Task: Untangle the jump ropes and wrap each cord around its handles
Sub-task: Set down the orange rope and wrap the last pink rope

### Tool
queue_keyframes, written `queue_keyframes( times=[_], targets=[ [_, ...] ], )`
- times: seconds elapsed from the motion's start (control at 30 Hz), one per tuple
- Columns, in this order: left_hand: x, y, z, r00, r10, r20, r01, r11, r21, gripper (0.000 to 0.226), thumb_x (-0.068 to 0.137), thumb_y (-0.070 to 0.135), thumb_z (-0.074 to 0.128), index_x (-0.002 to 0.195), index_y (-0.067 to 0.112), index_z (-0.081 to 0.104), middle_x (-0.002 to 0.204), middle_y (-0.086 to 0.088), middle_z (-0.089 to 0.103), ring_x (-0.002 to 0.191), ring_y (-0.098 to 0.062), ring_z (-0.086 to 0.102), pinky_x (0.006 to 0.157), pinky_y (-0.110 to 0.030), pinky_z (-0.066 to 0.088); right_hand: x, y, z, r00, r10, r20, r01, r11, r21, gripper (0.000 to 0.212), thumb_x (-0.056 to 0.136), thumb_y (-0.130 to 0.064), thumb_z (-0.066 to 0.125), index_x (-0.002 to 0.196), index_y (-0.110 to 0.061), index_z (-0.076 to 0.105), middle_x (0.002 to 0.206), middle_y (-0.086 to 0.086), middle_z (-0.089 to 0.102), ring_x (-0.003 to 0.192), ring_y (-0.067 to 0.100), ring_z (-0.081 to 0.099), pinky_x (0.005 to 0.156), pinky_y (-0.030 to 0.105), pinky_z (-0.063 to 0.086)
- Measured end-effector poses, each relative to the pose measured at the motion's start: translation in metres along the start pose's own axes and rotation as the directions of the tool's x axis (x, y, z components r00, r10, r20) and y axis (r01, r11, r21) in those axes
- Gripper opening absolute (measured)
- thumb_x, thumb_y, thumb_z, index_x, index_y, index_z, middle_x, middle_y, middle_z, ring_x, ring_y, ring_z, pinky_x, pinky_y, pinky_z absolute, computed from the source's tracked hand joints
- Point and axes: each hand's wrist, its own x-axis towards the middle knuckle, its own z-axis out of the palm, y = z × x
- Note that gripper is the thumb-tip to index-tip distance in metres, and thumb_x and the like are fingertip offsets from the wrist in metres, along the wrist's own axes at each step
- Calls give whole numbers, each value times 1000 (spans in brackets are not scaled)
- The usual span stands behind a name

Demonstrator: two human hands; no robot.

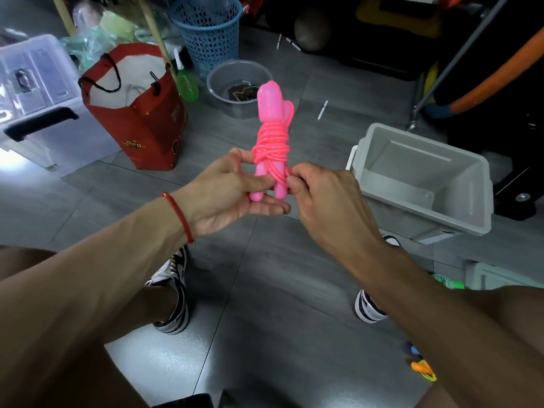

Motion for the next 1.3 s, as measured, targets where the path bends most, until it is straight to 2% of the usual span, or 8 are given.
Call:
queue_keyframes(
  times=[0.2, 0.33, 0.5, 0.6, 0.7, 1.13, 1.2, 1.3],
  targets=[
    [1, -4, 4, 994, 92, -52, -85, 990, 115, 38, 91, 0, 62, 112, 15, 34, 90, -28, 70, 69, -36, 69, 66, -40, 59, -1, 4, 1, 984, 113, -135, -71, 955, 287, 16, 91, -18, 67, 81, -19, 79, 75, 3, 75, 71, 20, 70, 71, 37, 53],
    [2, -10, 6, 991, 113, -69, -95, 969, 227, 41, 92, -2, 63, 110, 16, 32, 87, -28, 71, 71, -40, 68, 69, -45, 59, 1, 3, -3, 964, 237, -118, -159, 874, 459, 10, 84, -19, 78, 77, -25, 79, 67, -11, 74, 66, 4, 71, 74, 34, 60],
    [1, -12, 7, 992, 104, -69, -85, 970, 229, 42, 92, -1, 64, 111, 17, 31, 85, -26, 71, 71, -41, 68, 69, -45, 60, -3, 3, 7, 976, 168, -138, -111, 932, 344, 13, 91, -22, 71, 81, -15, 75, 68, -8, 71, 68, 6, 68, 72, 34, 56],
    [0, -13, 4, 989, 112, -102, -89, 975, 201, 42, 90, 1, 66, 110, 15, 32, 84, -27, 70, 70, -38, 70, 68, -45, 60, -5, 2, 13, 990, 31, -139, -6, 984, 177, 13, 92, -17, 63, 88, -12, 73, 83, 0, 69, 77, 15, 65, 76, 40, 54],
    [-3, -11, 3, 990, 85, -112, -66, 984, 163, 43, 88, 3, 68, 110, 15, 34, 88, -29, 70, 73, -37, 71, 68, -43, 60, -5, 6, 12, 997, -43, -56, 51, 988, 147, 15, 87, -20, 70, 100, -15, 72, 96, -2, 67, 84, 11, 65, 82, 33, 55],
    [-4, -10, 8, 996, 29, -87, -21, 995, 96, 38, 92, 2, 63, 114, 14, 35, 93, -31, 70, 80, -44, 72, 73, -49, 60, 1, 15, 18, 977, -139, -161, 135, 990, -33, 12, 85, -17, 67, 85, -5, 67, 79, 6, 65, 70, 23, 62, 68, 42, 54],
    [-3, -12, 7, 993, 33, -110, -22, 995, 95, 38, 92, 3, 64, 114, 14, 34, 90, -29, 71, 78, -42, 72, 71, -47, 61, 4, 17, 17, 987, -101, -122, 108, 993, 54, 9, 87, -17, 67, 89, -8, 69, 83, 2, 65, 73, 18, 62, 72, 38, 53],
    [-2, -12, 4, 993, 44, -113, -29, 990, 135, 37, 93, 6, 64, 114, 13, 34, 92, -30, 70, 80, -42, 72, 70, -45, 60, 5, 17, 14, 996, -38, -83, 53, 980, 193, 5, 91, -13, 66, 91, -12, 71, 85, -3, 66, 75, 7, 60, 71, 14, 46]
  ],
)
